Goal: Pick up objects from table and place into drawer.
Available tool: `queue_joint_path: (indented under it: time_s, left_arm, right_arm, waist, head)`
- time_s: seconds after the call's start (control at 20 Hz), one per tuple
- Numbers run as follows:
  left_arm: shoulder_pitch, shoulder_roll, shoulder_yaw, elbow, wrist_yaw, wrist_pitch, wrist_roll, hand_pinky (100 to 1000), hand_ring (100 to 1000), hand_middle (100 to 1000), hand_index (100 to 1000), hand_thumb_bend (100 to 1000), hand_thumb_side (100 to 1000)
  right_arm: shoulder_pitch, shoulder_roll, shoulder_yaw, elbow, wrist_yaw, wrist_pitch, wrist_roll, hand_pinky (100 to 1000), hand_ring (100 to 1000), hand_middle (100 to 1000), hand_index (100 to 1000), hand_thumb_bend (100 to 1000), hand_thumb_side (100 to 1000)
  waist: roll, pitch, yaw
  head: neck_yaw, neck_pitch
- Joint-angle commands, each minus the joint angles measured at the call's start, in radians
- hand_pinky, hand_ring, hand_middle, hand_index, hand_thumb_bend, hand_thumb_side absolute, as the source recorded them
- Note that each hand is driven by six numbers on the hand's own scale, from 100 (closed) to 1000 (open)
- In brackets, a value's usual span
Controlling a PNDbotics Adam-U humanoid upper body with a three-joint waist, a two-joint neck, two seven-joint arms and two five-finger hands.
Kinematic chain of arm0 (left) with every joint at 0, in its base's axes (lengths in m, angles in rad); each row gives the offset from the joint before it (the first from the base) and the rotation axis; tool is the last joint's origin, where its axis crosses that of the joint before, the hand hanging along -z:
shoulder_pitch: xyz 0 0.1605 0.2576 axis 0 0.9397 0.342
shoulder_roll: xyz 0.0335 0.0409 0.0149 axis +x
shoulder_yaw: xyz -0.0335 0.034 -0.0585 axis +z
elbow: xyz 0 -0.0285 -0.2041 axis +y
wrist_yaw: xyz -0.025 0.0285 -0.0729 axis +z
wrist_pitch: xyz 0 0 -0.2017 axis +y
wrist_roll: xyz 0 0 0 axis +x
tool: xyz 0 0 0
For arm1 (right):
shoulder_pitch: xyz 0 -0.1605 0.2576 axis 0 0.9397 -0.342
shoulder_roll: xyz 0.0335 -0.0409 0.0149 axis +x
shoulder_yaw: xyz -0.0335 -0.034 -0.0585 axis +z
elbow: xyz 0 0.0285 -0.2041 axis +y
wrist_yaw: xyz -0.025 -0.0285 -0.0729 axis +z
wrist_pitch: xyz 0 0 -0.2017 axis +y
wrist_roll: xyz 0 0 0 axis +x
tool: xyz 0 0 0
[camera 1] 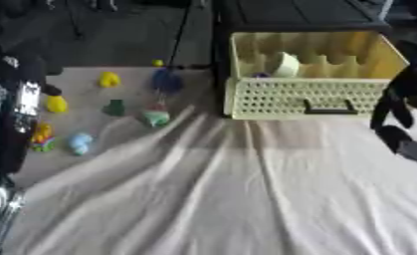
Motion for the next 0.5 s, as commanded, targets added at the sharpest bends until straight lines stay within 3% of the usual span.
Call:
queue_joint_path:
  time_s: [0.05,0.15,0.5]
  left_arm:
    - [0.003,-0.012,-0.003,-0.018,0.013,0.007,-0.003,567,701,718,881,196,1000]
    - [0.015,-0.027,-0.006,-0.018,0.018,0.011,-0.003,564,699,716,879,190,1000]
    - [0.042,-0.071,-0.017,-0.018,0.03,0.025,-0.011,560,695,713,876,175,1000]
  right_arm:
    - [-0.021,-0.013,0.013,-0.015,0.021,0.015,0.044,100,152,496,774,100,566]
    - [-0.028,-0.004,0.026,-0.015,0.031,0.028,0.063,100,150,524,806,100,588]
    - [-0.057,0.036,0.071,-0.015,0.083,0.104,0.103,100,155,558,794,100,579]
  waist:
    - [-0.001,-0.011,0.004]
    - [0.0,-0.006,0.006]
    - [0.005,0.009,0.012]
  head:
    - [-0.005,-0.02]
    - [-0.008,-0.024]
    - [-0.021,-0.034]
